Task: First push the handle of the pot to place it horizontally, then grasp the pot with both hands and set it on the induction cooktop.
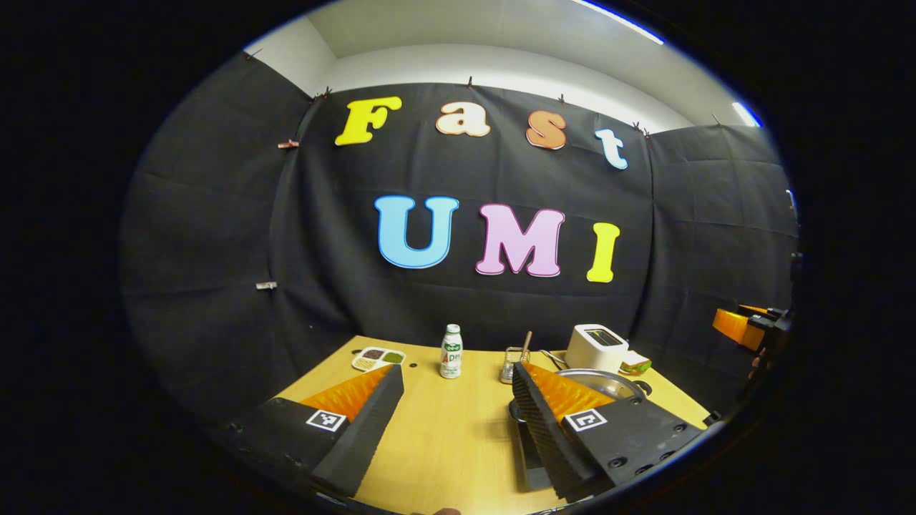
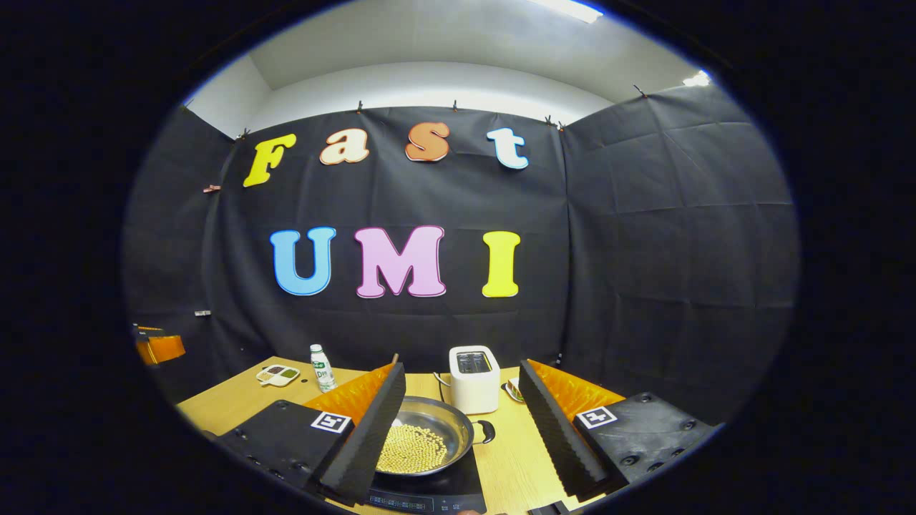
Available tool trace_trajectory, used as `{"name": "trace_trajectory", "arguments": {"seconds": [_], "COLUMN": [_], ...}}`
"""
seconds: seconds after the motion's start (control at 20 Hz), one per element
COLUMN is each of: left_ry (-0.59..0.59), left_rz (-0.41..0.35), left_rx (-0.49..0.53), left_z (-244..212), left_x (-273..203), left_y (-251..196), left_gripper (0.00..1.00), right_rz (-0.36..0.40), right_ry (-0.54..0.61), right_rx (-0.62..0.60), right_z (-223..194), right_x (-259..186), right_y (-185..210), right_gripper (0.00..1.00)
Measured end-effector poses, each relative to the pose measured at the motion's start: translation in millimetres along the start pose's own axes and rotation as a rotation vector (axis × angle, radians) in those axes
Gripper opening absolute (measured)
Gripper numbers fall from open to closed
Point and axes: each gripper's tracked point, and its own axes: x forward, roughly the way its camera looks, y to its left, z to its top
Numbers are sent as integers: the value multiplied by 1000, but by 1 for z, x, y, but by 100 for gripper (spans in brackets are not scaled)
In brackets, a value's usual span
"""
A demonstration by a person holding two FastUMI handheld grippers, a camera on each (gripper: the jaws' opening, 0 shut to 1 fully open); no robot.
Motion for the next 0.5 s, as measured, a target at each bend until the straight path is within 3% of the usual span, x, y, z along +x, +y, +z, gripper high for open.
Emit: {"name": "trace_trajectory", "arguments": {"seconds": [0.2,0.5], "left_ry": [-47,-108], "left_rz": [-38,-24], "left_rx": [-39,-26], "left_z": [-2,-2], "left_x": [-24,-39], "left_y": [-13,-21], "left_gripper": [95,95], "right_rz": [-6,1], "right_ry": [23,124], "right_rx": [-46,-27], "right_z": [-17,-49], "right_x": [-25,-45], "right_y": [-3,-13], "right_gripper": [98,98]}}
